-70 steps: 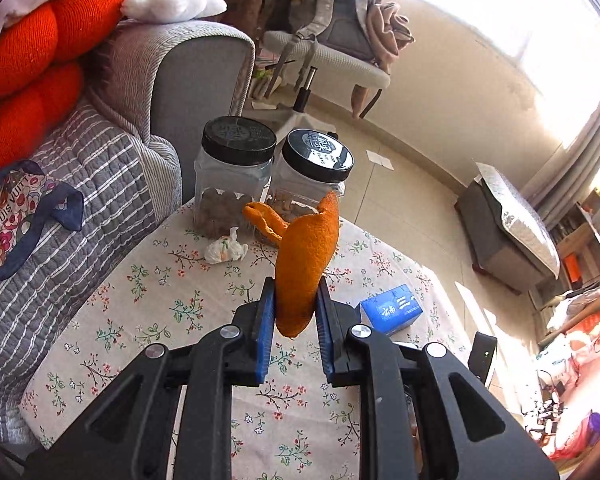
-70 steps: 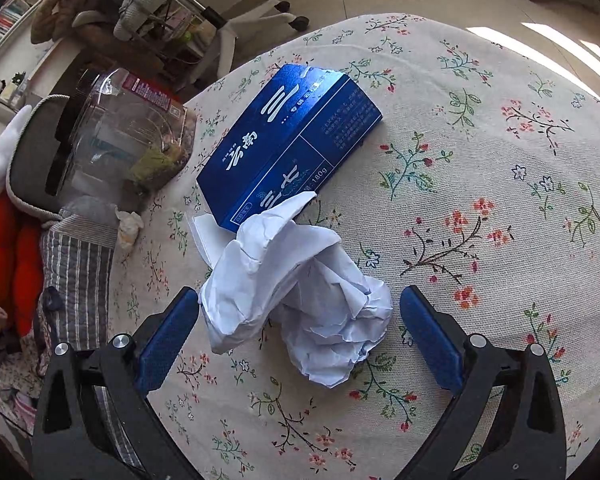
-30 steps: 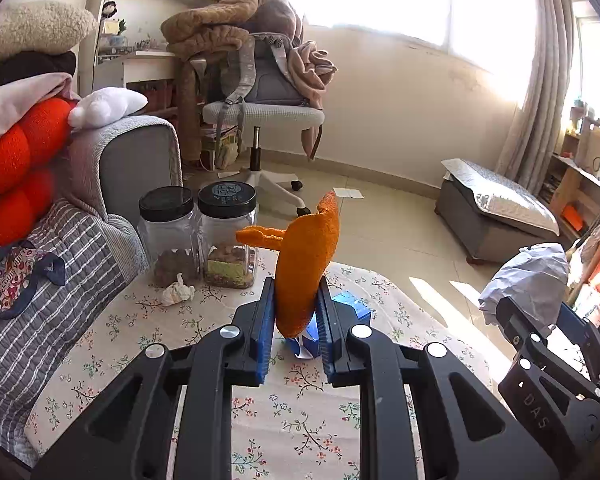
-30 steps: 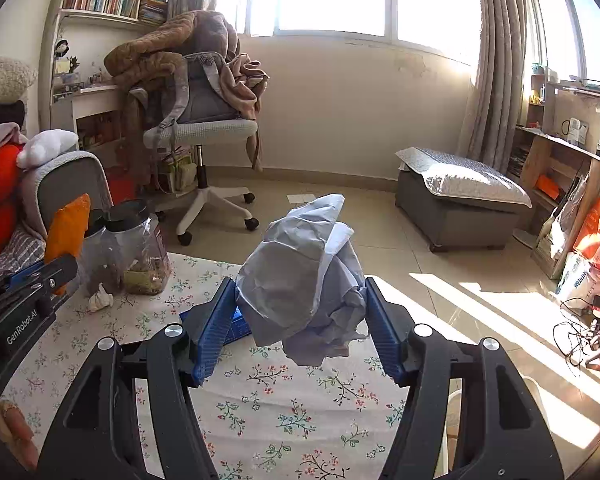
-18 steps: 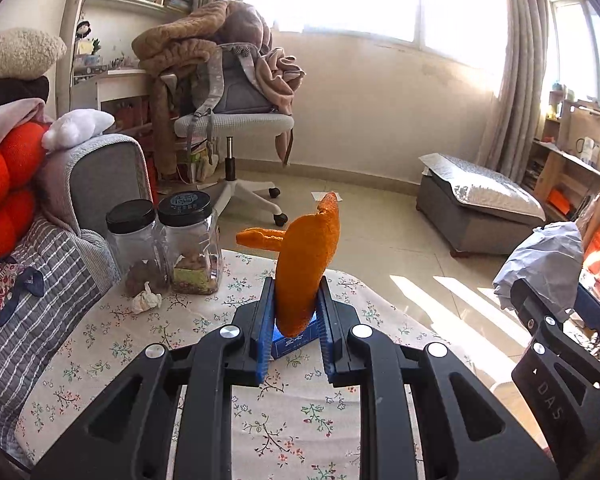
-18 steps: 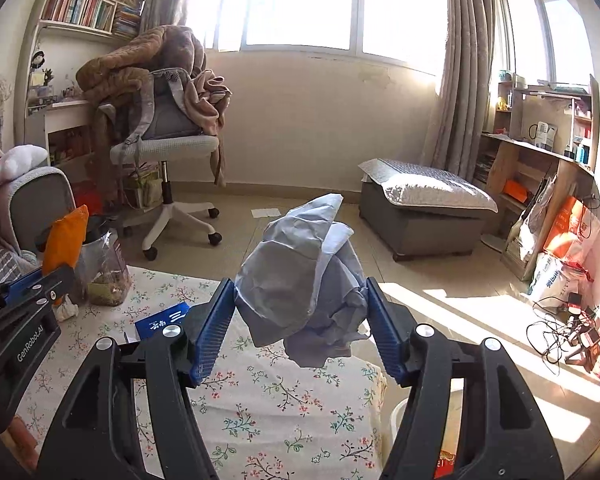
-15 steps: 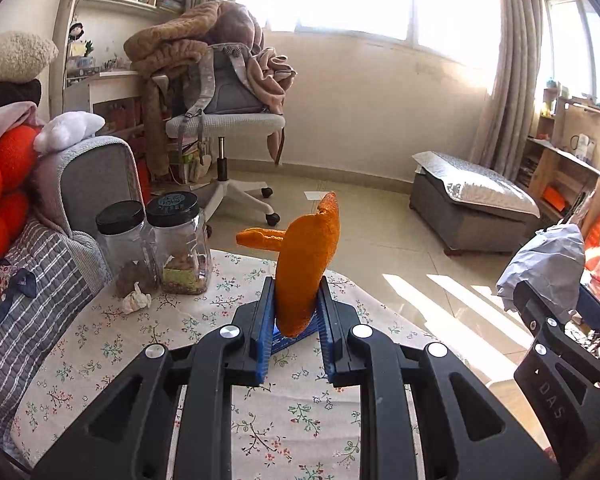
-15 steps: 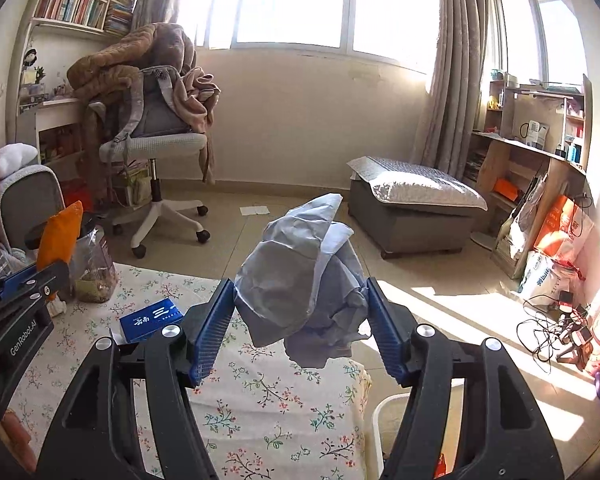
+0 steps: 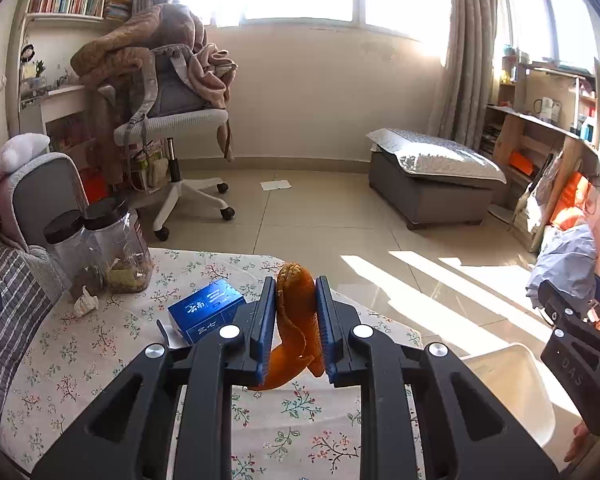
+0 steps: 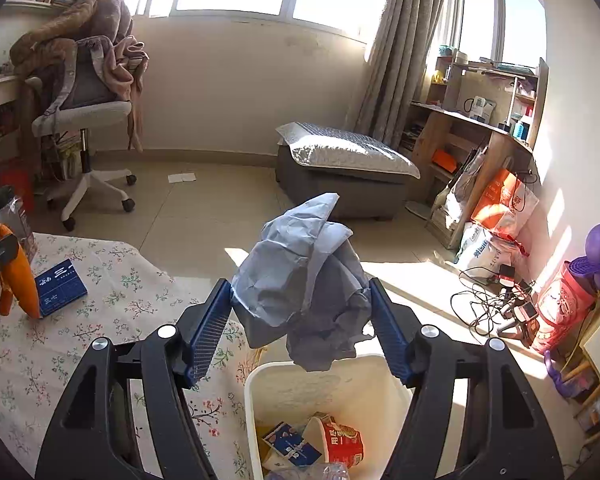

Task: Collect trash
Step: 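Carry orange peel and tissue over the white bin and open both tools, then move both open tools back toward the table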

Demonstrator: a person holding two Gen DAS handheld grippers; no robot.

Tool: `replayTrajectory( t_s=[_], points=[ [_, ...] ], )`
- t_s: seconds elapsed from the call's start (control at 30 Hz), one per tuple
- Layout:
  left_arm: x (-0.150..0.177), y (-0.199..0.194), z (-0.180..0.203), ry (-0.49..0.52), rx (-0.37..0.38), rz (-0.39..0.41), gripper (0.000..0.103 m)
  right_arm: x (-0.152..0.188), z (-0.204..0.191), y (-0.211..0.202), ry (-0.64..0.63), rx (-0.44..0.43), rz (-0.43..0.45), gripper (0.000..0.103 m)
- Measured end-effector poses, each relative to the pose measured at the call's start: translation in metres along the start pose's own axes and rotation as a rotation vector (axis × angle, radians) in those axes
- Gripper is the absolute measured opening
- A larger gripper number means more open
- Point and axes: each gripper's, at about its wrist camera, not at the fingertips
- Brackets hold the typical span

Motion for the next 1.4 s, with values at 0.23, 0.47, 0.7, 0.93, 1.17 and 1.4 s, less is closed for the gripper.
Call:
replayTrajectory(
  t_s=[0.23,0.47,0.7,0.93,1.17,1.4],
  points=[
    [0.005,0.006,0.043,0.062,0.052,-0.022,0.021,0.014,0.024,0.009,-0.015,0.043,-0.064,0.075],
    [0.006,0.014,0.087,0.105,0.136,-0.052,0.022,0.025,0.061,0.007,0.027,0.11,-0.069,0.096],
    [0.017,0.027,0.125,0.147,0.223,-0.112,0.022,0.031,0.11,0.012,0.157,0.162,-0.084,0.096],
    [0.033,0.042,0.162,0.186,0.336,-0.202,0.022,0.037,0.143,0.016,0.248,0.234,-0.095,0.096],
    [0.054,0.063,0.19,0.181,0.471,-0.336,0.022,0.043,0.16,0.021,0.274,0.266,-0.11,0.096],
    [0.066,0.069,0.201,0.179,0.541,-0.399,0.048,0.043,0.161,0.02,0.281,0.277,-0.108,0.096]
  ],
)
Point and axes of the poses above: each gripper's, at about its wrist camera, not at the fingertips, and y roughly the way its jaws point, z to its right, x to its underside, and after that the axes turned 6 degrees about x, right-handed
